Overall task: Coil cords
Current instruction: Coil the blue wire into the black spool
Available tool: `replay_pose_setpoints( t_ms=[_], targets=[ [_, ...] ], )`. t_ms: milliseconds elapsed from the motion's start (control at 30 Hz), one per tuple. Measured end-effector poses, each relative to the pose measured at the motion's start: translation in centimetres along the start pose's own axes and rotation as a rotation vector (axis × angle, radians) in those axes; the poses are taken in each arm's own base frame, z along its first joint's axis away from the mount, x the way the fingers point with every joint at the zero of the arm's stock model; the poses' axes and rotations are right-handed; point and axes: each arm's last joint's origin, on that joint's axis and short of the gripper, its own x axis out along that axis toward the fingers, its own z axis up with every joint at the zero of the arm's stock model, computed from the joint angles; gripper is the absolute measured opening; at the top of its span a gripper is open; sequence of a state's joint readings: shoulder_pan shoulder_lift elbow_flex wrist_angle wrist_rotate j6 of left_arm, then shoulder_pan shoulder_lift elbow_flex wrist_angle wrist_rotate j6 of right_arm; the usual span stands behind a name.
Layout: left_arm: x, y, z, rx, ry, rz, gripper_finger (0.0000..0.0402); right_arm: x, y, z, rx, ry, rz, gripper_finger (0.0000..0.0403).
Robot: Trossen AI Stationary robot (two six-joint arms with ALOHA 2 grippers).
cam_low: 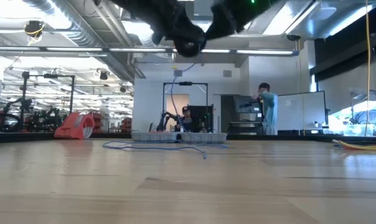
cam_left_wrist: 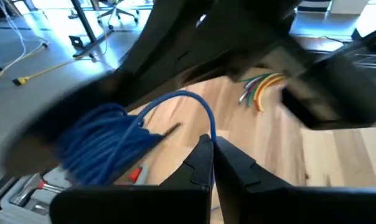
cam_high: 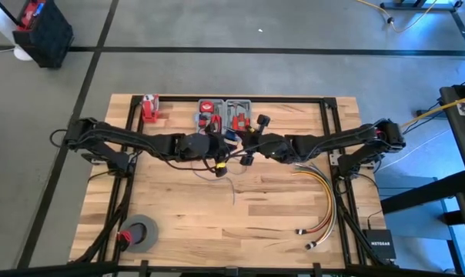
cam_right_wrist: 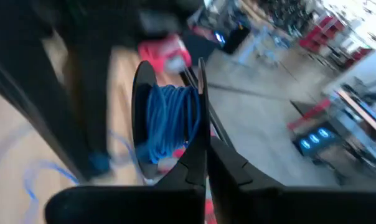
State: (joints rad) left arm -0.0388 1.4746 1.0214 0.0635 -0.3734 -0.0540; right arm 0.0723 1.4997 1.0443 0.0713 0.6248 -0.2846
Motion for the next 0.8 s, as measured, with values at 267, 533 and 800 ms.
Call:
replay_pose_setpoints(
  t_ms=[267,533,800],
  targets=[
    [0.6,0.0,-0.1,-0.006,-0.006,0.027,0.0000,-1.7,-1.8,2.5,0.089,-0.165,0.032,0.0005],
    [0.5,0.0,0.3,-0.004,-0.031,0.053,0.0000,-4.7,-4.4,4.1,0.142,-0.264,0.044,0.0005],
    [0.6,0.0,0.2,0.000,-0.037,0.052,0.0000,-6.8,-6.1,4.6,0.170,-0.303,0.035,0.0005]
  ],
)
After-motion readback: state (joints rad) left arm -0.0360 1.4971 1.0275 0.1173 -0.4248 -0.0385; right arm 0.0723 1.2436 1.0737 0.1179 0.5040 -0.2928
